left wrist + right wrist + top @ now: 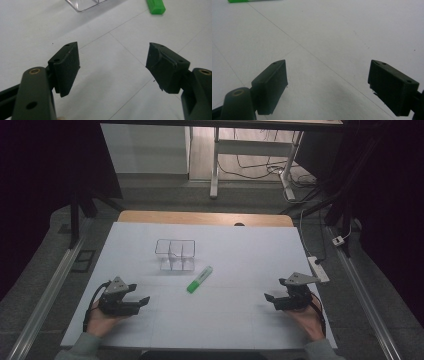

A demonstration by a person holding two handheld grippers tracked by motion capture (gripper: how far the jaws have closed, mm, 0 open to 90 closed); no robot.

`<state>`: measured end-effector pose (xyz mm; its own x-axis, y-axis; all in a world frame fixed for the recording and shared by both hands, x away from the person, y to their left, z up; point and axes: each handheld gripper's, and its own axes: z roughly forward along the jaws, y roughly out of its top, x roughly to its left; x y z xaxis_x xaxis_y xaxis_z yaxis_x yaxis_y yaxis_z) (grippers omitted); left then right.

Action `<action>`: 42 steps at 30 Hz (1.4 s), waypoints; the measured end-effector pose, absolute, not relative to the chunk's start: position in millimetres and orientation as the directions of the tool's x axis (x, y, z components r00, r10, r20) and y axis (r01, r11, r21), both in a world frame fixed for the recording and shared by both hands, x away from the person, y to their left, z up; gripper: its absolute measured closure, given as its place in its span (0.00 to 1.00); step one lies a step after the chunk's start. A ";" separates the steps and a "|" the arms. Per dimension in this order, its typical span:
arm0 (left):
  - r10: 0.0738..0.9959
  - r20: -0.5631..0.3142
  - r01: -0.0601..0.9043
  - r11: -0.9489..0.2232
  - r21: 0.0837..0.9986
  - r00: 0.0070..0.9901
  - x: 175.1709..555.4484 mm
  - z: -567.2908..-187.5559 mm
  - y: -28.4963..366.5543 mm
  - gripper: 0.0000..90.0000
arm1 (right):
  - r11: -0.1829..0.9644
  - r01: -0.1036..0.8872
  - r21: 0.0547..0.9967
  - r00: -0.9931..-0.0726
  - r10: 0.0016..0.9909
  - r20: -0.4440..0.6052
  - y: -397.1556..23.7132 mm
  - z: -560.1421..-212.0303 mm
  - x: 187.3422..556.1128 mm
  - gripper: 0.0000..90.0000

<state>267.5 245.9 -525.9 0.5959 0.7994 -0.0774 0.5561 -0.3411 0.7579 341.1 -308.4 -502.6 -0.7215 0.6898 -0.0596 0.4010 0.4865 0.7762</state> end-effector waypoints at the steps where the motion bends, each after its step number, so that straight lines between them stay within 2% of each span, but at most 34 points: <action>1: 0.799 -0.077 0.556 -0.341 0.758 0.596 267.5 -525.9 245.9 0.29 | 0.487 0.401 0.776 -0.722 0.689 -0.059 -308.4 -502.7 341.1 0.17; 42: 0.793 -0.090 0.547 -0.328 0.770 0.602 269.3 -522.8 251.6 0.30 | 0.490 0.393 0.778 -0.743 0.668 -0.046 -302.5 -495.9 339.7 0.22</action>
